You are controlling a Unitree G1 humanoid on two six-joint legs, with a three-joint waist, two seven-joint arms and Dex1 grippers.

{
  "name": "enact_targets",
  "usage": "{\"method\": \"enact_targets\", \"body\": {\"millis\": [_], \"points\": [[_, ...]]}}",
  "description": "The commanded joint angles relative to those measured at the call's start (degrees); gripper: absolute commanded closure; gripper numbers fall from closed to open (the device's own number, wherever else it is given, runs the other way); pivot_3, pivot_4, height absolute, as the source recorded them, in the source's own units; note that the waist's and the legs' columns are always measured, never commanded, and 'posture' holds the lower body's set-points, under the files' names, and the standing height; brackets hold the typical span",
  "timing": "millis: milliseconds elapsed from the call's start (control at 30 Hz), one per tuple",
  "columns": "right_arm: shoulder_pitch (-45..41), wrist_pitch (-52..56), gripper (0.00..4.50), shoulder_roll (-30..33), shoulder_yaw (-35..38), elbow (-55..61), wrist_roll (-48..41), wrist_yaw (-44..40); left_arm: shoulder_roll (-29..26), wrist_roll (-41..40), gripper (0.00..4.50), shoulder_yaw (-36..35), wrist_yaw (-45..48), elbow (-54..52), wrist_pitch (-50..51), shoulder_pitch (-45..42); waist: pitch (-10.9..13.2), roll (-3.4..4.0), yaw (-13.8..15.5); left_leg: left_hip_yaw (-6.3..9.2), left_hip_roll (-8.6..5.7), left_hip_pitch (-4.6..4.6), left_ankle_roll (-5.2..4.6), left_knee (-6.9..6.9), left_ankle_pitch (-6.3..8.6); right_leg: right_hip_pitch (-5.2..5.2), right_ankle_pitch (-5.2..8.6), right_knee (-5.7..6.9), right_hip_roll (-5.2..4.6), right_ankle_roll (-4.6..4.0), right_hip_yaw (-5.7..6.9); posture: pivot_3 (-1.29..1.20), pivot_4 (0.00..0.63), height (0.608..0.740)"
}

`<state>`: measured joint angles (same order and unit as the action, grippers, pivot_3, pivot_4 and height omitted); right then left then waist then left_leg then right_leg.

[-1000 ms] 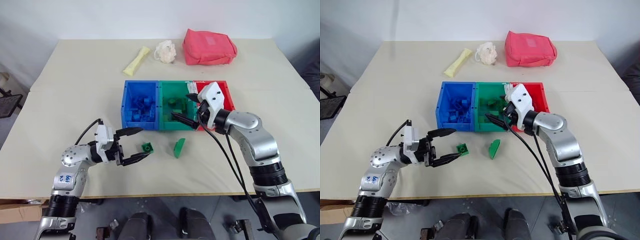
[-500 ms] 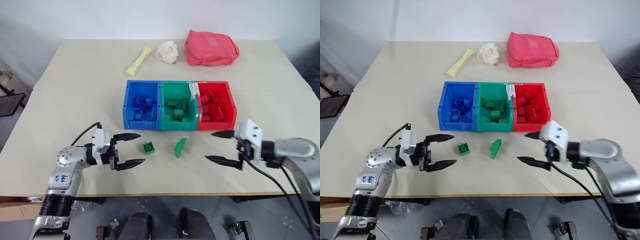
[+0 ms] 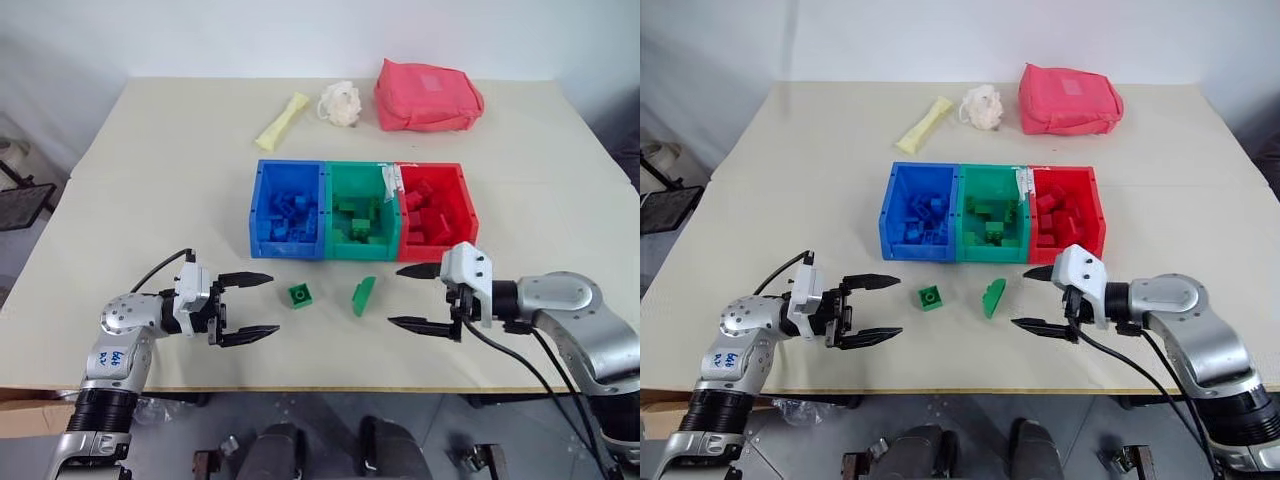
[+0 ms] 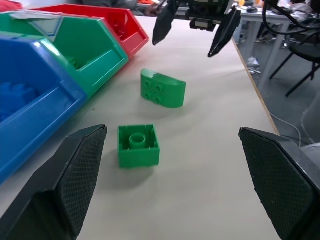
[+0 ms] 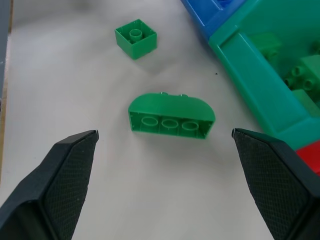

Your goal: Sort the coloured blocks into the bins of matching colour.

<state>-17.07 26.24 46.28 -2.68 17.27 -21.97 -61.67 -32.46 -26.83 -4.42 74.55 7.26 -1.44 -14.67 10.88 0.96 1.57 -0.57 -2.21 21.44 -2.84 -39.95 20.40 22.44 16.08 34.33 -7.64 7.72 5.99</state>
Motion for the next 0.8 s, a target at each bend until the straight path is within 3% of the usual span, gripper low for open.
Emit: {"method": "enact_targets", "body": {"millis": [33,400,567,800], "points": [[-8.5,-3.4,0.02,-6.4,-8.5,-7.8,6.5,1.5,-0.1,-1.6,0.00,-2.3,-2.5,-6.7,-0.3,5.6,-0.1,-0.11,-1.2,-0.10,0.00,-0.03,0.00,-0.01,0.00,-0.02,0.00,-0.05,0.00,0.00,-0.01,0.00,0.150,0.740],[-13.6,-7.9,0.02,-12.1,-14.1,-17.2,11.2,-0.8,0.5,-2.2,0.00,-3.1,-7.3,-13.2,0.7,11.5,0.0,-0.06,-1.6,0.03,0.00,-0.02,0.01,0.02,0.00,0.03,0.02,0.08,0.01,-0.03,-0.01,0.00,0.150,0.740],[-12.9,-7.2,1.27,-12.4,-13.7,-15.8,10.4,-1.8,0.6,-2.2,0.00,-2.9,-8.1,-13.5,0.7,11.6,0.0,-0.06,-1.6,0.03,-0.01,-0.02,0.00,0.02,0.00,0.02,0.02,0.09,0.02,-0.03,0.01,0.00,0.150,0.740],[-14.1,-4.1,1.30,-12.4,-9.9,-11.2,7.7,-0.3,0.4,-2.2,0.00,-2.7,-8.1,-12.5,0.6,10.5,0.0,-0.06,-1.6,0.03,0.00,-0.02,0.01,0.02,0.00,0.03,0.02,0.09,0.02,-0.03,0.01,0.00,0.150,0.740]]}}
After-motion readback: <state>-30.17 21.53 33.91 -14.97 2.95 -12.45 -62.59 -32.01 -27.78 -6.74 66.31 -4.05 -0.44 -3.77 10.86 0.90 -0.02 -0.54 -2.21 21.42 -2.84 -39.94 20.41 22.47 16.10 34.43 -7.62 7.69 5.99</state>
